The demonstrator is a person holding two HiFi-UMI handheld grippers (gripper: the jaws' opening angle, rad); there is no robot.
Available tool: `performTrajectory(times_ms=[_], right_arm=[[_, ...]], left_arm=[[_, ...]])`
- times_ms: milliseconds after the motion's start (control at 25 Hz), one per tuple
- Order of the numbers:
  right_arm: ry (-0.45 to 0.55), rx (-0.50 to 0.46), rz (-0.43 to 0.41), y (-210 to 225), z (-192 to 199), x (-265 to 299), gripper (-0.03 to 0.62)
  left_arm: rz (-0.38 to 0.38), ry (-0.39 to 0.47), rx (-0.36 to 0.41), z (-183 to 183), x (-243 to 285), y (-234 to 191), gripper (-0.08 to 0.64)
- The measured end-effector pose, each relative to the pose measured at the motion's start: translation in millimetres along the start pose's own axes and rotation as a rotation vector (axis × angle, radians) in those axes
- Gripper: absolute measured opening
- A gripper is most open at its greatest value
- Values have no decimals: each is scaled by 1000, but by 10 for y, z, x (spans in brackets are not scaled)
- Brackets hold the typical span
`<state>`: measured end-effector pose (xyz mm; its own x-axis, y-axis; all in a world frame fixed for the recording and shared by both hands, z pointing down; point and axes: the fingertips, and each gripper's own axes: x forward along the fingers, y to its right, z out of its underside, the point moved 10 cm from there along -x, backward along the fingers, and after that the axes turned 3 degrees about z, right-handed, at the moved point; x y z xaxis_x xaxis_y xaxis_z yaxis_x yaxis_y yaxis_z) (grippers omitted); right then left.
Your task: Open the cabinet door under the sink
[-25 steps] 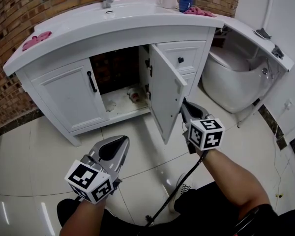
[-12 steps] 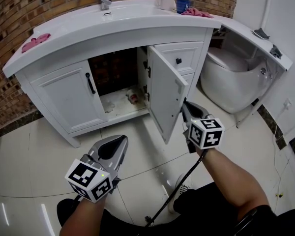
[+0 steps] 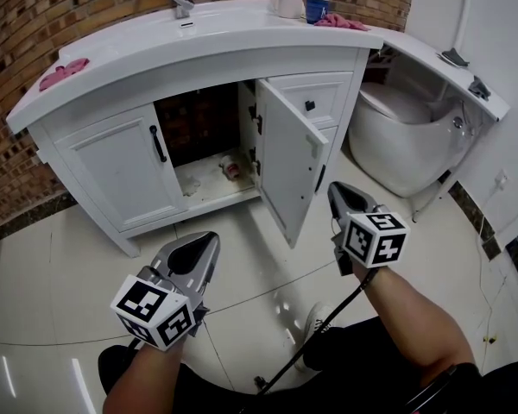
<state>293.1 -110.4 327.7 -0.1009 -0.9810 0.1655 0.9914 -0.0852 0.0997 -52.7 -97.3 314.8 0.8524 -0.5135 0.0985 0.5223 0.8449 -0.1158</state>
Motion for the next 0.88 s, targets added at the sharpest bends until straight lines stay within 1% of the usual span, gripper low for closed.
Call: performTrajectory(times_ms=[120,280,440,560,720,880], right_arm=[[-1,5,-74,-114,-52,-152,8],[6,-52,-205,-393,-160,-313,8],[1,-75,-323,-726,-235,-413,8],[-12,-112,-398,-999,-250,-478,8],[-28,-150,-482,-1316,-220,-571,8],[-28,-164,-528,-1489,-215,-641,8]], left_arm=[[-2,-8,14,-12,-57,57,3],[-19,3,41,-83,-218,141,3],[-71,22,64,-126,-483,150,3],[-112,23,63,-119,-693,123,3],[-145,13,46,-52,-907,82,5],[-153,9,40,-17,-980,67,3]])
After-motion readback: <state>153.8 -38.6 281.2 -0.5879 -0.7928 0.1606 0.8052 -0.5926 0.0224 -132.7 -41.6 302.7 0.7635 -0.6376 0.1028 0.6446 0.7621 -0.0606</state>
